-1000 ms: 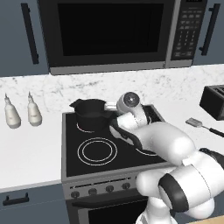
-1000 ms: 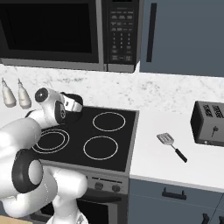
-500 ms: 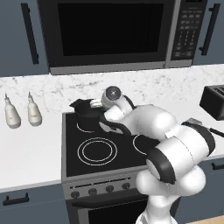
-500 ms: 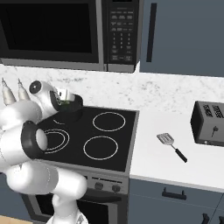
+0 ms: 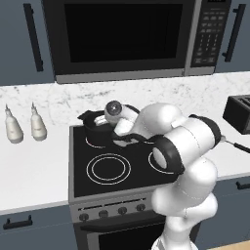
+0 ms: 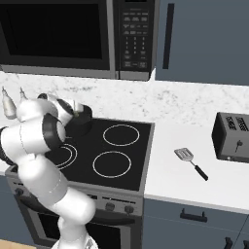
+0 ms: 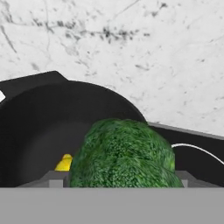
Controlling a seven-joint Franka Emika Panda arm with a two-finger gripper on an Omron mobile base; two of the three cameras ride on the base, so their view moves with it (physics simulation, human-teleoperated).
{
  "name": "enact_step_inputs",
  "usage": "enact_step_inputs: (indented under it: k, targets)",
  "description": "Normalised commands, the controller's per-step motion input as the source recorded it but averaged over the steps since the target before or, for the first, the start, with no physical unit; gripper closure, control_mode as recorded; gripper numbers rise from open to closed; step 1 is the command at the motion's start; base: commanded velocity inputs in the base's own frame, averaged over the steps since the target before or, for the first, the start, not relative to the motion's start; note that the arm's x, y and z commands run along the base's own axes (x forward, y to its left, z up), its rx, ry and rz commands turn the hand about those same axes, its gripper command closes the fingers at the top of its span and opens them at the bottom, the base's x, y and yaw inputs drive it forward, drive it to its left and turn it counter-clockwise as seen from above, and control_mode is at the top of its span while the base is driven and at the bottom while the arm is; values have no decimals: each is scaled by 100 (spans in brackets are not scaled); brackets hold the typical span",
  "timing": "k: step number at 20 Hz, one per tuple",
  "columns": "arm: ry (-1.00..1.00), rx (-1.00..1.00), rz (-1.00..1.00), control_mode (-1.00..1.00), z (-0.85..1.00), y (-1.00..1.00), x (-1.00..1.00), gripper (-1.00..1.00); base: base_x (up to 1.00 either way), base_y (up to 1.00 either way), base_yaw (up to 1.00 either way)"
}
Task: Put the lemon and broccoli in the pot. Retrieve the spatula and lightly stir the vegetables in the pot.
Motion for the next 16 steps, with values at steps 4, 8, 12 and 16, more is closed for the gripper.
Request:
enact_step_inputs:
  k: [4,8,12,16]
  targets:
    - [0,-8,0,-100,-37,31,48,100,0,0,0]
    - [0,-1,0,-100,-9,28,48,100,0,0,0]
    - [0,0,0,-100,-8,22,50,100,0,0,0]
    - [5,0,0,-100,-18,8,51,100,0,0,0]
